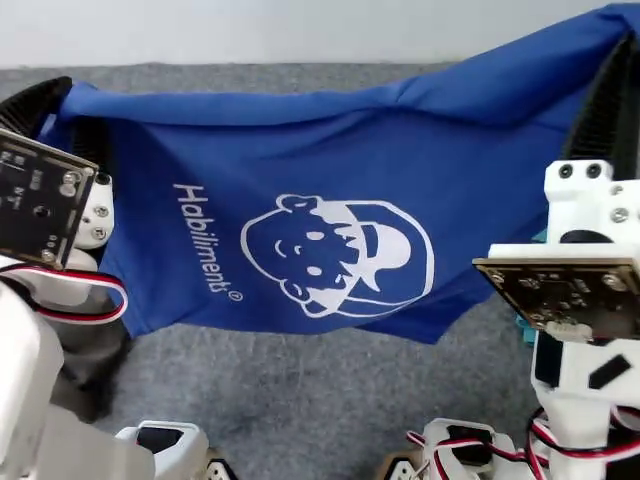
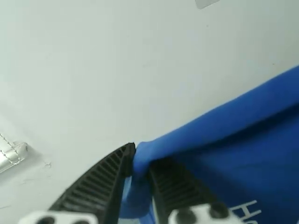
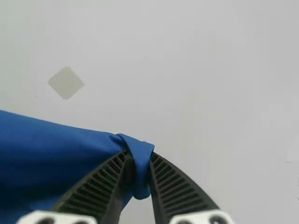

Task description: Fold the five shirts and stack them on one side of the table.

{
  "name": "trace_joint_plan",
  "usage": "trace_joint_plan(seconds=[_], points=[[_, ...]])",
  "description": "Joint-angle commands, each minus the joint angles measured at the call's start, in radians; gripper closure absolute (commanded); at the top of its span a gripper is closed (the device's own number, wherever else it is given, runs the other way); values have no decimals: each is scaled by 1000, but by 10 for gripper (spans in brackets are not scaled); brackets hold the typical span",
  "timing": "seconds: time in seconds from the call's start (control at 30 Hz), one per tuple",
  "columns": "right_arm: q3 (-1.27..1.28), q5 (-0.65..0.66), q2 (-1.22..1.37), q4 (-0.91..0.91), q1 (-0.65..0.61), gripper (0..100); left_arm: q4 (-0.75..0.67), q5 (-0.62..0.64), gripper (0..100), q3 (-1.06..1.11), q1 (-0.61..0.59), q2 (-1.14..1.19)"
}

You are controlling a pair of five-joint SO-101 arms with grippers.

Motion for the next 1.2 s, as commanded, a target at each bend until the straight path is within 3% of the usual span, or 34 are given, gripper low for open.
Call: trace_joint_plan(seconds=[0.0, 0.17, 0.27, 0.67, 0.93, 1.03, 1.17], points=[[-28, 12, -4, -21, 13, 988, 18, 3, 987, -15, -2, 5], [-26, 12, 38, -30, 15, 988, 6, -140, 987, 168, -2, 5], [-28, 14, 53, -73, 15, 988, -46, -153, 987, 239, -3, -5], [-28, 12, -35, -90, 160, 988, -60, -157, 987, 8, 3, -6], [-28, 18, -108, -7, 208, 988, 18, -157, 987, -183, 0, -6], [-21, 72, -107, 38, 205, 988, 18, -158, 987, -171, -2, -6], [-20, 83, -30, 102, 203, 988, 18, -158, 987, 7, 5, -5]])
